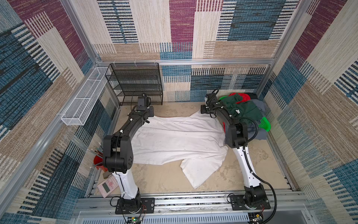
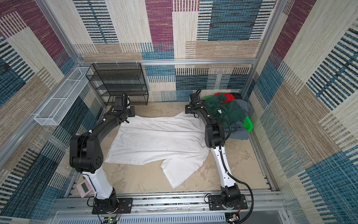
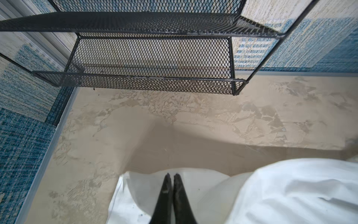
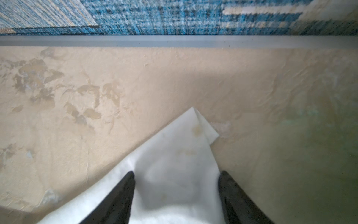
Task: Fold and stack the t-shirts
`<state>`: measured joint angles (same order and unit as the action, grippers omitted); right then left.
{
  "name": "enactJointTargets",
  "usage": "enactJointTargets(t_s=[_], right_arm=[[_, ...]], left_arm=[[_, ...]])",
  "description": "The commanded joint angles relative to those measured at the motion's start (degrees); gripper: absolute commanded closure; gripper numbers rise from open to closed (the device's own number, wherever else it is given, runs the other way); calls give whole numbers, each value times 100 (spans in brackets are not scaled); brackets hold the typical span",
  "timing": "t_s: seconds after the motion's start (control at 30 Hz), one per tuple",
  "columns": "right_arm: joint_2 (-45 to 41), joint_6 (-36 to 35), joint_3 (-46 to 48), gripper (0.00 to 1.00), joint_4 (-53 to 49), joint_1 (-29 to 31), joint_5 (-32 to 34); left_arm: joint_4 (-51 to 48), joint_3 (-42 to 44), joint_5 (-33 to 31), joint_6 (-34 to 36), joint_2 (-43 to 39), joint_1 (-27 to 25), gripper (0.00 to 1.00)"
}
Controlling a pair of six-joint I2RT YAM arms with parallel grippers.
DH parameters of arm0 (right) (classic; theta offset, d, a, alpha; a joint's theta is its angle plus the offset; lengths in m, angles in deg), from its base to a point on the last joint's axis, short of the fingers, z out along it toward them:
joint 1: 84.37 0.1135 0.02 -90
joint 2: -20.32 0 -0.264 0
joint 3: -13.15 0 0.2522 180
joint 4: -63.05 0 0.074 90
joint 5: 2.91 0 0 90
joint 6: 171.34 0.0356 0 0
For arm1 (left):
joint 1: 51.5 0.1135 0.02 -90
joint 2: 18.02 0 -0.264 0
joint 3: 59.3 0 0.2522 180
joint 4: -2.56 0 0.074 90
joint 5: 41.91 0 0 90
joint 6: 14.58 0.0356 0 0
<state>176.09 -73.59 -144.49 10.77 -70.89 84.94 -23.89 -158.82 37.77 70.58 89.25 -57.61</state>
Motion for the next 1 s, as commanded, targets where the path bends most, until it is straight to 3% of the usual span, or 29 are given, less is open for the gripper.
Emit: enactJointTargets(t_s=[0.0,0.27,0.4,0.57,0.8,0.97], right_arm=[[24,-156,-2,42,-38,6,-213],[-10,-326,6,78,117,6,-75],[-109,-438,74,91,134,6,237],[-377,-482,197,100,126,6,399],[-1503,-318,1585,100,1037,6,337],[-1916,-291,1980,100,1154,6,389]], left_arm=[[14,-92,75,-175,88,-4,100],[-85,-200,56,-90,298,-2,100],[-335,-444,40,-43,459,4,100],[-659,-785,-130,-67,586,26,100],[-929,-1030,-124,-37,645,66,100],[-1023,-1041,-278,-61,612,84,100]])
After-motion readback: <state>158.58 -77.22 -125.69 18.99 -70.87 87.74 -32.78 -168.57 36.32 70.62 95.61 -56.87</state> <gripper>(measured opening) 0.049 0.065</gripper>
